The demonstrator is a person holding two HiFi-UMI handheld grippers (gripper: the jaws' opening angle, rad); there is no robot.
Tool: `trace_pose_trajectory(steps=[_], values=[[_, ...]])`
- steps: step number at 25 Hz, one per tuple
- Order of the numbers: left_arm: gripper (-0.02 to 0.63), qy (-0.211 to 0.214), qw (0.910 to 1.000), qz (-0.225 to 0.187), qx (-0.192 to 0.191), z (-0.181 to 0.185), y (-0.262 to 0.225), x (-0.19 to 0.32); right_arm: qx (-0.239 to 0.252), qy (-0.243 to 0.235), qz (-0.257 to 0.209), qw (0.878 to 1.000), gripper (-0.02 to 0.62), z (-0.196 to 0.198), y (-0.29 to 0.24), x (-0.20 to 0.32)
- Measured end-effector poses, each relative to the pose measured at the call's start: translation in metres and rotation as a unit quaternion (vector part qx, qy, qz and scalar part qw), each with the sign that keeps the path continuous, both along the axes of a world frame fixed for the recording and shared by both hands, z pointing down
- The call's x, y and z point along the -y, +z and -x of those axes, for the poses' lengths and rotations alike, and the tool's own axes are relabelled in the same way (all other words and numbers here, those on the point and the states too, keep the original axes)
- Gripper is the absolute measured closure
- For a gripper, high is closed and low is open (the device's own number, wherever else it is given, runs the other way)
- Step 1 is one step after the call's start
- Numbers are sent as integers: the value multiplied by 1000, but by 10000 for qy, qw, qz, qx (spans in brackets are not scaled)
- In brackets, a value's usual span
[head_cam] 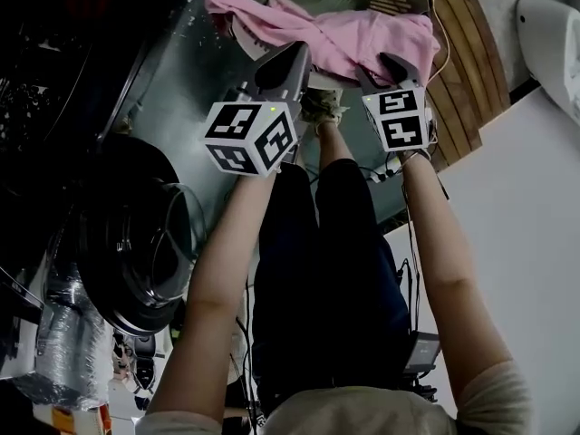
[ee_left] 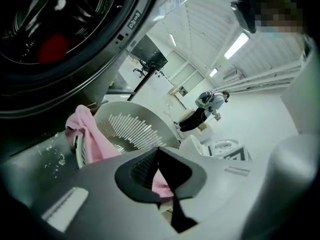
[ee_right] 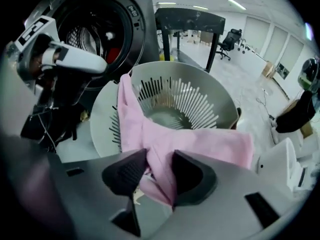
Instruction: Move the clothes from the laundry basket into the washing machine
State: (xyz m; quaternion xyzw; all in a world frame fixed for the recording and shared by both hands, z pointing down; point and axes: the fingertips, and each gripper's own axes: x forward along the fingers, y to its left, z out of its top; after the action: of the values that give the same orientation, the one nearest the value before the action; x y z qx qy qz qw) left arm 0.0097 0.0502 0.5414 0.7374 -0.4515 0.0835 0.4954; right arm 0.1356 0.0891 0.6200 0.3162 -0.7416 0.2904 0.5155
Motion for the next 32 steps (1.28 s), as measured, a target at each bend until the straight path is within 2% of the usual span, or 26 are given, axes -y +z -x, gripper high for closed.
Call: trace_pose_trajectory(steps=[2,3,5,7,8,10,12,13,15,17,21,24,25,27,28,32], values=[[595,189,9998,-30,-47,-7,-2,-1,-39,60,17,10000,527,-1,-2,4],[594,340,9994,-51,-57,-11,-2,-3,62,141,13,9999,551,0,-6,7],[556,652,9977,-44,-204,-21,-4,-7,530,431,-32,9977,558,9,-23,17],[380,905,9952,4,-381,-29,-6,-12,1242,894,-141,9881,558,21,-49,33],[347,1035,9939,-6,-380,-32,-7,-14,1583,1106,-229,9809,560,26,-64,43],[298,1328,9909,-148,-164,-37,-9,-14,2108,1326,-411,9676,560,38,-93,63],[252,1623,9858,-391,194,-41,-15,-12,2442,1279,-505,9599,560,52,-118,75],[249,1719,9830,-519,371,-41,-18,-9,2552,1200,-521,9580,560,61,-128,78],[241,1746,9796,-752,658,-39,-26,1,2716,1022,-531,9555,560,78,-143,81],[236,1718,9777,-915,790,-35,-34,13,2858,871,-541,9528,560,94,-155,81],[236,1796,9750,-1110,696,-31,-45,29,3114,470,-629,9470,560,119,-179,79],[242,1589,9765,-1418,333,-19,-63,44,3505,358,-668,9335,565,135,-203,84],[276,1580,9744,-1585,217,-17,-72,47,3627,366,-691,9286,565,139,-210,87],[527,1666,9671,-1916,134,-16,-89,48,3803,393,-696,9214,565,146,-218,93],[565,1664,9657,-1980,207,-16,-92,47,3866,388,-684,9189,565,149,-219,94],[572,1352,9748,-1637,681,-1,-83,41,3958,303,-626,9157,565,153,-210,89]])
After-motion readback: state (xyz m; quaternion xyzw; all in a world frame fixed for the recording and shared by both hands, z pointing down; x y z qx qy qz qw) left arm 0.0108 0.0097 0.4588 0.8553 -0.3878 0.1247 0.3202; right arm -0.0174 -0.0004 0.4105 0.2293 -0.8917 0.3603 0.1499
